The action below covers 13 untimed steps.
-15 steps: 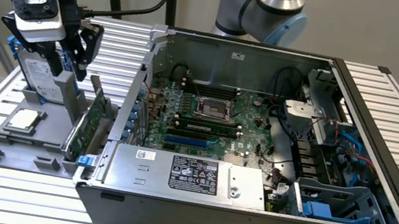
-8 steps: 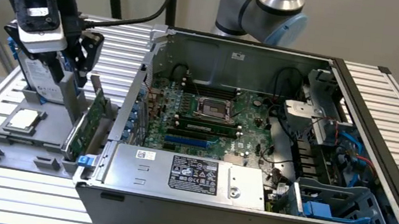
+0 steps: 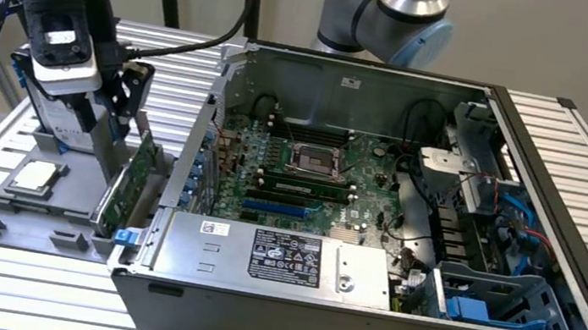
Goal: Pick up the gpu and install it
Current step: 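Pick up the gpu and move the gpu toward the slot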
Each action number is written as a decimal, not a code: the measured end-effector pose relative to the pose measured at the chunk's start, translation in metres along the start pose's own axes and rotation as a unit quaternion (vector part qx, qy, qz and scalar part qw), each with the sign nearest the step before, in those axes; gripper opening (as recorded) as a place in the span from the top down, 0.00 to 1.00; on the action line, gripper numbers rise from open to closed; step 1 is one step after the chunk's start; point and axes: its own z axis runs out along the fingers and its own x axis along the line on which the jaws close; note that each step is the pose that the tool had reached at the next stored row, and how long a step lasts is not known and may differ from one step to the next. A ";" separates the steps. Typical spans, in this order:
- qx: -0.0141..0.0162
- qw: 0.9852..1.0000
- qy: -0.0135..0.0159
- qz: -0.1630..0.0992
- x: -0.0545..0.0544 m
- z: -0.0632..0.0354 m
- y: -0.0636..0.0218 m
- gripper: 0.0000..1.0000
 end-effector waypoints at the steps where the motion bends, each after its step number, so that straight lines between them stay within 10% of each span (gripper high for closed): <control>1: 0.000 1.000 0.000 0.000 0.000 0.0018 -0.0002 0.52; 13: 0.000 1.000 -0.006 0.000 0.000 0.0235 -0.0056 0.52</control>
